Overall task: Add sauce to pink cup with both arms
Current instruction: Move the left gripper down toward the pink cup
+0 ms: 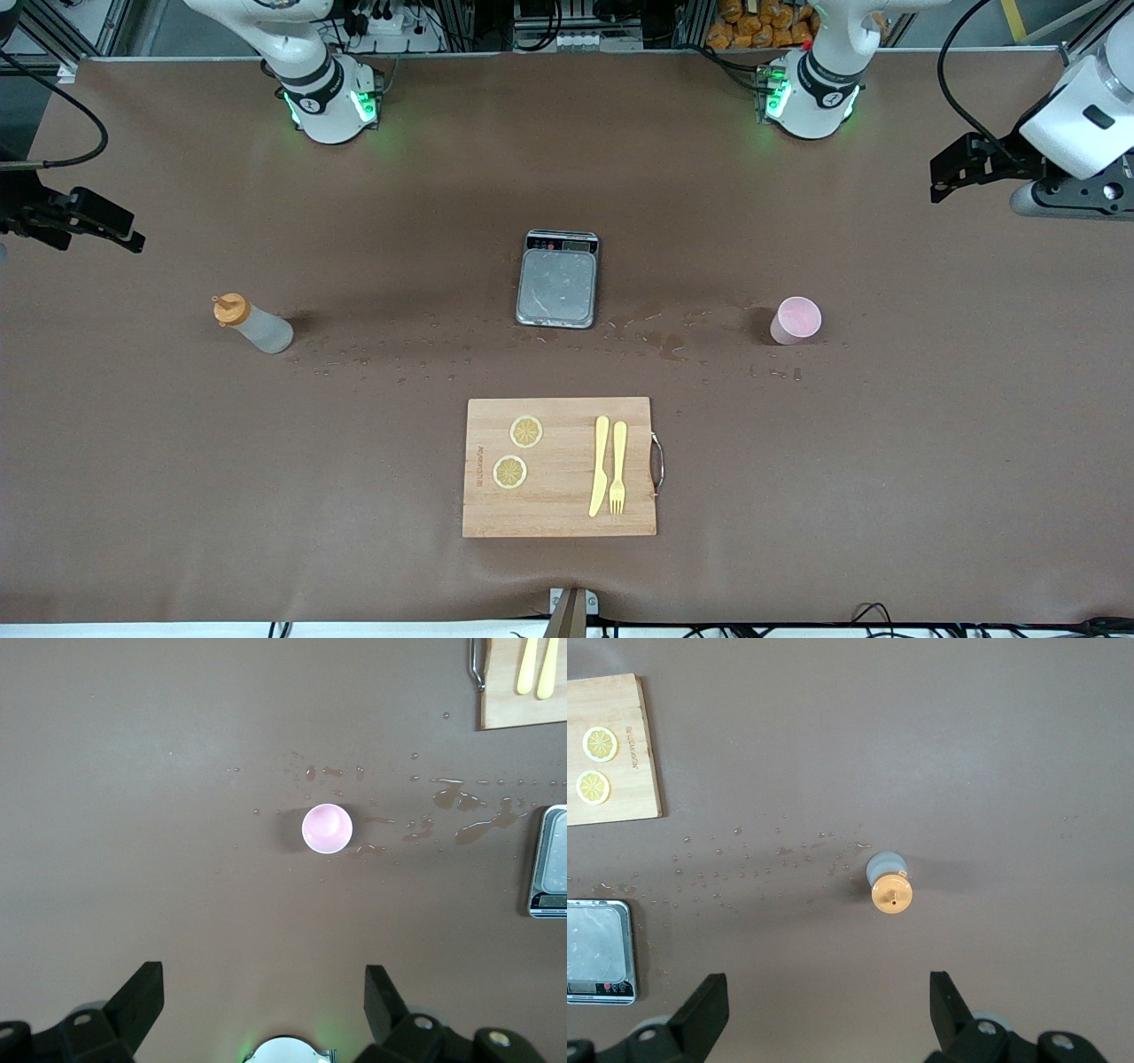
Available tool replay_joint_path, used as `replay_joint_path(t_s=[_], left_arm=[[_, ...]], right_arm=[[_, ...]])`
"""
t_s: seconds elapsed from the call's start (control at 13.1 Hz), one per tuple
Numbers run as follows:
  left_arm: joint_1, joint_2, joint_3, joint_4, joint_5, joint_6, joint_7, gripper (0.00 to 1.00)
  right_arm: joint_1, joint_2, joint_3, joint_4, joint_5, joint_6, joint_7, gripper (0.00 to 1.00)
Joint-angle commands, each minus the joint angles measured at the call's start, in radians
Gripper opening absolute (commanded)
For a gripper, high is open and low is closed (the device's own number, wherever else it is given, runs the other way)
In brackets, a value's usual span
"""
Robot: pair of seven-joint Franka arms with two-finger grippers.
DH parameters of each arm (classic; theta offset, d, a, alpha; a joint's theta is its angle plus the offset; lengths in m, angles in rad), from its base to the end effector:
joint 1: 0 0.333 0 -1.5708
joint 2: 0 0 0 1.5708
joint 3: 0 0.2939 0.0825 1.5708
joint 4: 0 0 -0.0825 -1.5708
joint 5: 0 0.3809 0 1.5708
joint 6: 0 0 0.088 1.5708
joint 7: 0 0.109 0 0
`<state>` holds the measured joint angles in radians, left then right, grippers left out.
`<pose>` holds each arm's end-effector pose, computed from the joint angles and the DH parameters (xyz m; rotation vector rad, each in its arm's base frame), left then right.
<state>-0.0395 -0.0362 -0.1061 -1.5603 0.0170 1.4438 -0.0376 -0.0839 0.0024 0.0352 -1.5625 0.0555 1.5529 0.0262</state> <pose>0.5220 -0.0756 0.6141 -3.1068 0.1653 0.1218 0.5499 -0.0207 0.6016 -3.0837 0.1145 0.0175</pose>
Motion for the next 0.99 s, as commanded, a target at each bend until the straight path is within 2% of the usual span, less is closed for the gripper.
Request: replay_joint_path(t_s=[0.0, 0.38, 0.61, 0.91], left_arm=[[0.006, 0.009, -0.017, 0.005, -0.005, -0.04, -0.011, 1.0], [0.007, 0.013, -0.02, -0.038, -0.055, -0.053, -0.011, 1.0], [0.006, 0.038, -0.039, -0.049, -0.058, -0.046, -0.016, 1.0], [0.01, 0.038, -0.067, -0.127, -0.058, 0.044, -0.036, 1.0]], right_arm=[[-0.008, -0.004, -0.001, -0.005, -0.011, -0.005, -0.012, 1.0], [-0.033, 0.008, -0.001, -0.002, -0.019, -0.001, -0.012, 1.0], [-0.045, 0.048, -0.001, -0.005, -0.083, -0.007, -0.012, 1.0], [-0.109, 0.07, -0.001, -0.01, -0.088, -0.043, 0.004, 1.0]])
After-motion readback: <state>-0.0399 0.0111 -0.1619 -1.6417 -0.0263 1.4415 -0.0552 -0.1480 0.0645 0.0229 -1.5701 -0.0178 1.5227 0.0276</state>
